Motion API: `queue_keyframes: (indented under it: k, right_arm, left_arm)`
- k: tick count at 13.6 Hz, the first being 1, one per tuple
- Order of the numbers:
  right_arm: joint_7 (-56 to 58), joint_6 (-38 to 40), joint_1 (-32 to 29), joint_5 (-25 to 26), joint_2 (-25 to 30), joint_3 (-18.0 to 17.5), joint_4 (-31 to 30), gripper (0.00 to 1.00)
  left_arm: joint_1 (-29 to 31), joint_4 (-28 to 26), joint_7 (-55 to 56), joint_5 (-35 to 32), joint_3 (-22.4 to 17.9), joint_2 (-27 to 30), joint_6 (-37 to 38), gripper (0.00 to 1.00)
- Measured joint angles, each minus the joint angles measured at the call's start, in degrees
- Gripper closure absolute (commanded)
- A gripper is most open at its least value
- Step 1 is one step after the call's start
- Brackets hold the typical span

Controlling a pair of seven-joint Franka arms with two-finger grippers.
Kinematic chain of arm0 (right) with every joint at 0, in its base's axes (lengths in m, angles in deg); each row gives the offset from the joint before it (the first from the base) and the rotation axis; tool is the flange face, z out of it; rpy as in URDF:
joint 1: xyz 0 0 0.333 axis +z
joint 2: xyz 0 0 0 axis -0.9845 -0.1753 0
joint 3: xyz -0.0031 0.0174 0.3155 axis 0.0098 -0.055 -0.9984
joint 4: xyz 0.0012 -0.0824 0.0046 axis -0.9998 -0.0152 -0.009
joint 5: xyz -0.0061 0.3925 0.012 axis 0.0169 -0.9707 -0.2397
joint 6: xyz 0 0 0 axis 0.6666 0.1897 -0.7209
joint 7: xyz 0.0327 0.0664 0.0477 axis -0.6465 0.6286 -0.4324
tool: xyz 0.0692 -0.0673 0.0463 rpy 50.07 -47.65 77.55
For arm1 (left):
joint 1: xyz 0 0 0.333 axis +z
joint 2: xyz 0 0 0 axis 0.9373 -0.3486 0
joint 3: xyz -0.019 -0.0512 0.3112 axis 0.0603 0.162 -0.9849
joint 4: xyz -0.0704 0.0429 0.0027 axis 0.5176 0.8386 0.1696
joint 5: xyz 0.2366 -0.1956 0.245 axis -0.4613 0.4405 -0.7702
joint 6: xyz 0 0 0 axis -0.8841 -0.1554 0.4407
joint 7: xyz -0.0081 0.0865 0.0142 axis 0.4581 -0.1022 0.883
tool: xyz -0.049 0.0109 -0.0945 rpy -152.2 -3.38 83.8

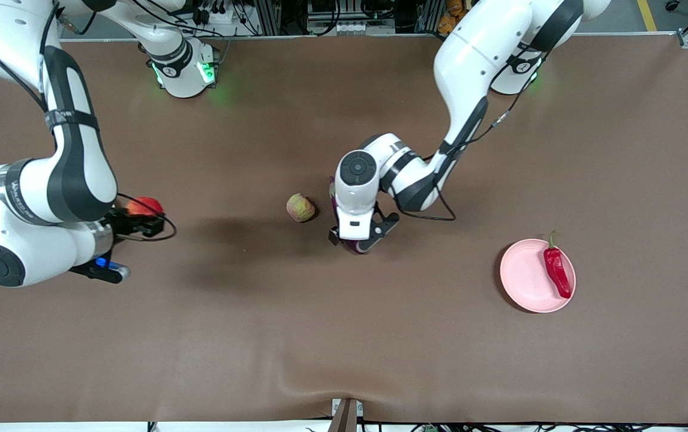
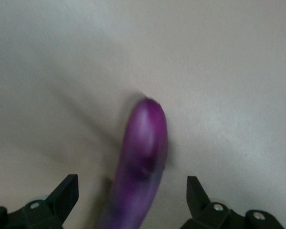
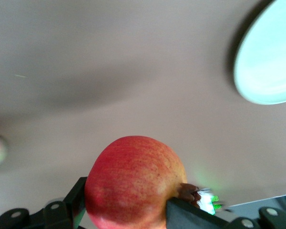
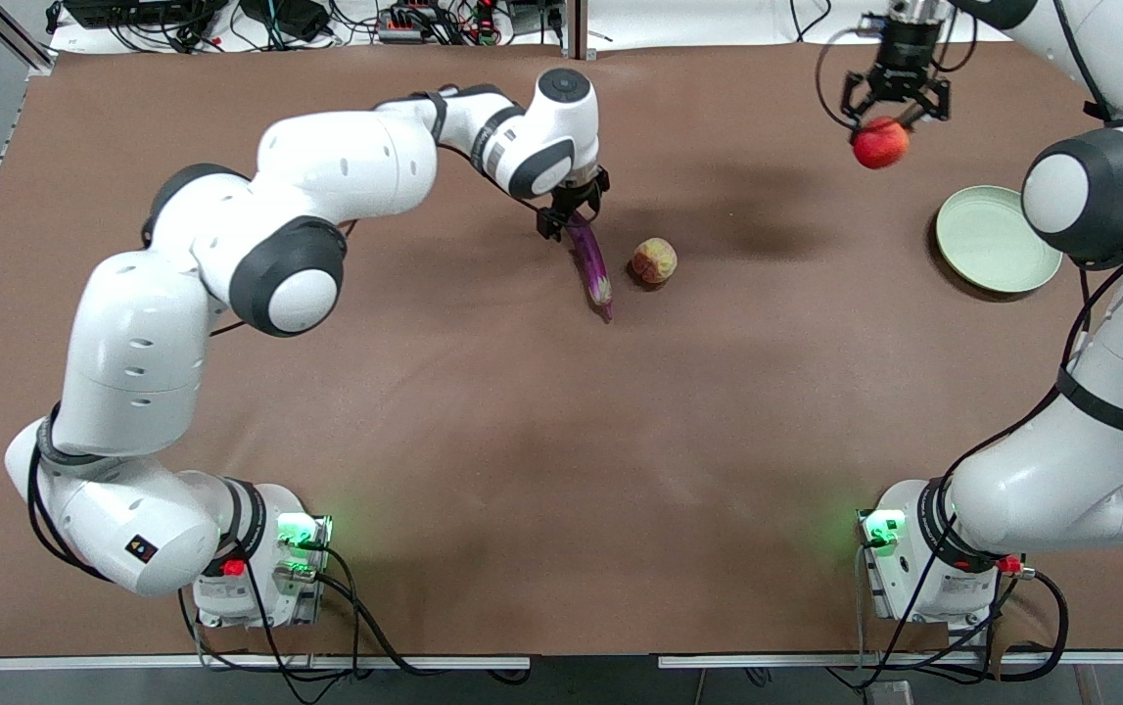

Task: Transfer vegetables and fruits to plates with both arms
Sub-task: 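Carry the eggplant toward the pink plate while the right gripper places the apple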

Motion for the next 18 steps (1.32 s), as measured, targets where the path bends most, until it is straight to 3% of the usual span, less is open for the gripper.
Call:
queue_keyframes:
  k: [1,2,3,9,10,11,16,18]
  right_arm:
    - [4.49,-0.28,-1.87,2.45,0.04,0.21,-1.8,1.0]
    - [9.05,-1.15,-4.27,4.95,0.05,0.42,-3.38,1.0]
    - [13.19,-3.01,-6.88,6.43,0.08,0.6,-5.02,1.0]
    - [35.96,-23.65,-21.6,8.85,-0.13,0.88,-19.17,1.0]
    - [39.11,-24.85,-23.58,8.86,-0.33,0.9,-20.32,0.67]
    - [41.08,-24.96,-25.06,8.86,-0.49,0.89,-20.87,0.01]
    - [42.18,-25.05,-26.04,8.87,-0.47,0.55,-21.56,0.0]
    - [42.18,-23.8,-25.89,8.53,-0.37,-0.06,-21.06,0.0]
  left_arm:
    - [-0.73,0.57,0.33,0.0,-0.29,-0.93,-0.85,0.18]
    - [-1.27,0.88,0.45,0.0,-0.64,-1.44,-1.49,0.86]
    - [-1.51,1.09,0.45,0.0,-0.92,-1.65,-1.74,1.0]
    - [-1.11,2.78,-0.3,-0.21,-1.99,-1.27,-1.69,1.0]
    - [-0.45,3.11,-1.31,-0.29,-2.16,-0.68,-0.95,1.0]
    - [0.63,3.43,-3.92,-0.31,-2.24,0.41,1.26,1.0]
    - [13.02,3.2,-30.87,-0.32,-2.34,10.03,21.6,1.0]
    - [20.26,0.97,-44.04,-0.79,-2.45,12.42,24.62,1.0]
